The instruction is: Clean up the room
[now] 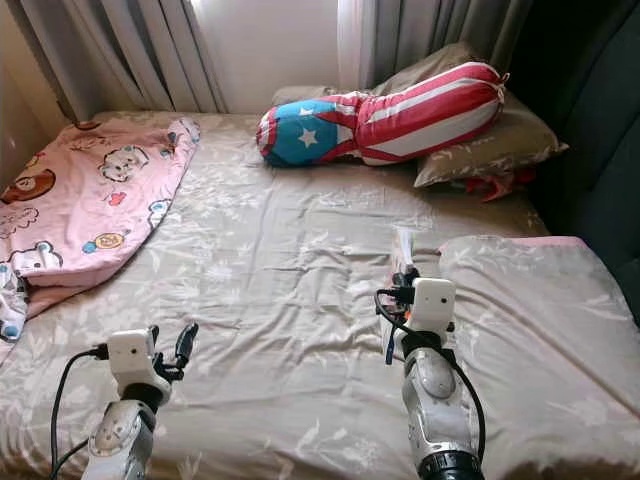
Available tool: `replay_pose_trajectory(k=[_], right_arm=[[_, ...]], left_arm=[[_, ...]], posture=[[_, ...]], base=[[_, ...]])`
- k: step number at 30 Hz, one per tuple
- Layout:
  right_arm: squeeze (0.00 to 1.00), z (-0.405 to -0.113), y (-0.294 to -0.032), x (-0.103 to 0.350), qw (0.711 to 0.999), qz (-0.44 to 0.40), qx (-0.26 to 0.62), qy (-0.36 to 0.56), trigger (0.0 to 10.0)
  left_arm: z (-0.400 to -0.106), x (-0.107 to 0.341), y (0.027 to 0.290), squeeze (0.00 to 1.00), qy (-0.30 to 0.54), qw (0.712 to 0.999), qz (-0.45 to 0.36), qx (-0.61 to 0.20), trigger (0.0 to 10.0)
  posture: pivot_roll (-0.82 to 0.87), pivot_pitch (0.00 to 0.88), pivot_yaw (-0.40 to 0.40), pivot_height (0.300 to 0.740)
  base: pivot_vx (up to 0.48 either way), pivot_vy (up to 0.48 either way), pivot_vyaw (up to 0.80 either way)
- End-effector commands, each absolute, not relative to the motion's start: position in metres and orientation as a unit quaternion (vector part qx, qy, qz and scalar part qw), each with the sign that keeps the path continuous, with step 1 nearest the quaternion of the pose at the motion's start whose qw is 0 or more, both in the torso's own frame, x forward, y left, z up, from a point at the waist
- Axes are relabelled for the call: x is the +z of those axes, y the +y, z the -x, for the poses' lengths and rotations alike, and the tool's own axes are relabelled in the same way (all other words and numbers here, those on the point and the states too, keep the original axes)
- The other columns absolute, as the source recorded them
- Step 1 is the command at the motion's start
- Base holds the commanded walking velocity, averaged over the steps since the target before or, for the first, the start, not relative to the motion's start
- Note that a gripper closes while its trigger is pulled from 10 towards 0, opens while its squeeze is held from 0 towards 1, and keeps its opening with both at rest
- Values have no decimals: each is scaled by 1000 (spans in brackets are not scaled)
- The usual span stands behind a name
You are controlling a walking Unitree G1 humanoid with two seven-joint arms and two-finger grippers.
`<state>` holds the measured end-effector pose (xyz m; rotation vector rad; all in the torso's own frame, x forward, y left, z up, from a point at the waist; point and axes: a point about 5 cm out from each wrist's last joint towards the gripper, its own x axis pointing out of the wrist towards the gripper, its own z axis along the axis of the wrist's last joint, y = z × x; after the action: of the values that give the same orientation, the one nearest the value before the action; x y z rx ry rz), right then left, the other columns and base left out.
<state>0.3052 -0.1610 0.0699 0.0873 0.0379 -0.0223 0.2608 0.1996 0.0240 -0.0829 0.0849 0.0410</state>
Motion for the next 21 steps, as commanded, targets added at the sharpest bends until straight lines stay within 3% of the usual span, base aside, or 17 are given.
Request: replay_pose_trajectory(k=[1,21], right_arm=[[0,-309,-160,81,999,-40,-10,-1,10000],[0,-312,-154,79,999,-33,1,9,10000]], left_arm=[[-260,26,202,0,41,998,41,28,10000],[-260,26,203,0,47,997,44,37,10000]], posture=[[-115,56,9,687],[-112,21,14,663]], base=[[0,0,0],[0,0,0]])
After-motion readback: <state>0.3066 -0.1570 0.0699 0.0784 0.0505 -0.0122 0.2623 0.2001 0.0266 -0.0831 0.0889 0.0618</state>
